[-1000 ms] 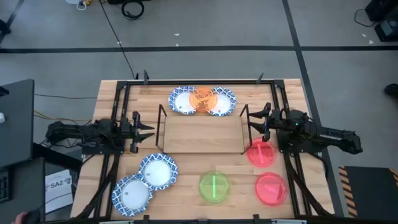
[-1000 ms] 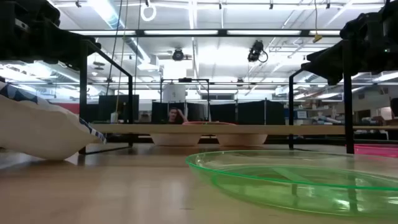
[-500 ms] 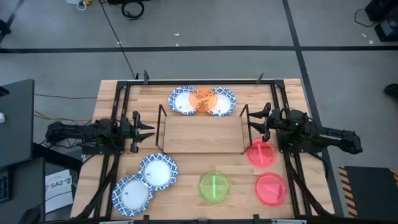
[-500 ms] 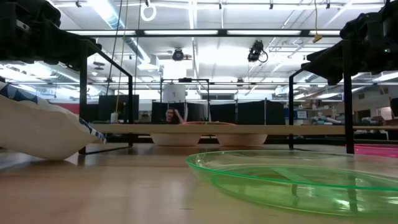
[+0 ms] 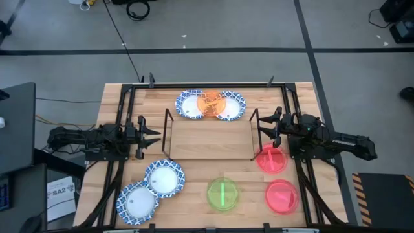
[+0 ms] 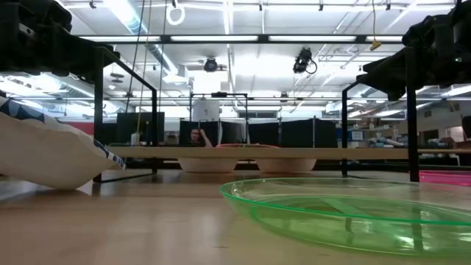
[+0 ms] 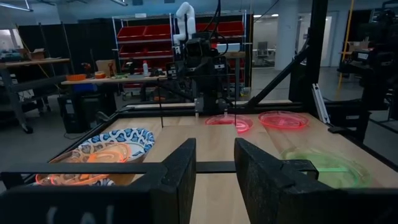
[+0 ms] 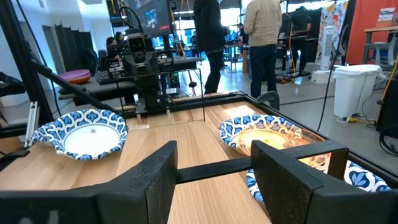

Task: Place and stack plates onto a shelf

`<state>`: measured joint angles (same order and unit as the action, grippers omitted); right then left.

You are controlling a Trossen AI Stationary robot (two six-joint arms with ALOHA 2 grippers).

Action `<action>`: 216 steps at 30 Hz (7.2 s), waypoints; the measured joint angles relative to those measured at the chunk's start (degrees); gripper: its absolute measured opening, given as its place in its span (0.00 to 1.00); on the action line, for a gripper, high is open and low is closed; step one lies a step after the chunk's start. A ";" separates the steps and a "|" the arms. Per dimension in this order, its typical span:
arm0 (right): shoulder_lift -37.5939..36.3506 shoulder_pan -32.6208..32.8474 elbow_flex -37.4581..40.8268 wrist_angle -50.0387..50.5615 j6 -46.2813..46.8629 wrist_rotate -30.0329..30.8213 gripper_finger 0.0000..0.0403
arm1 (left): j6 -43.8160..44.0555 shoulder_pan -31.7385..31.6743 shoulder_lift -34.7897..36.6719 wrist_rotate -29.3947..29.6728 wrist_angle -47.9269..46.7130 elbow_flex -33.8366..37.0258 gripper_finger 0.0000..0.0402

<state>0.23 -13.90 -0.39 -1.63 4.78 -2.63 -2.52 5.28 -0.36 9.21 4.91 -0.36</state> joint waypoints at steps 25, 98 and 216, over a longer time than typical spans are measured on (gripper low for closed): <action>0.02 -0.01 0.00 0.00 0.00 0.02 0.52 | 0.00 0.00 0.00 -0.02 0.00 0.02 0.29; 19.07 -0.84 -22.13 -1.84 13.09 17.11 0.95 | -0.11 0.01 0.01 -0.01 0.00 0.02 0.29; 102.79 -23.78 -62.53 12.92 16.11 -15.99 0.47 | 0.02 0.00 0.02 0.00 0.00 0.01 0.29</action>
<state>103.02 -37.67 -62.92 11.29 20.88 -18.62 -2.50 5.28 -0.34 9.21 4.91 -0.34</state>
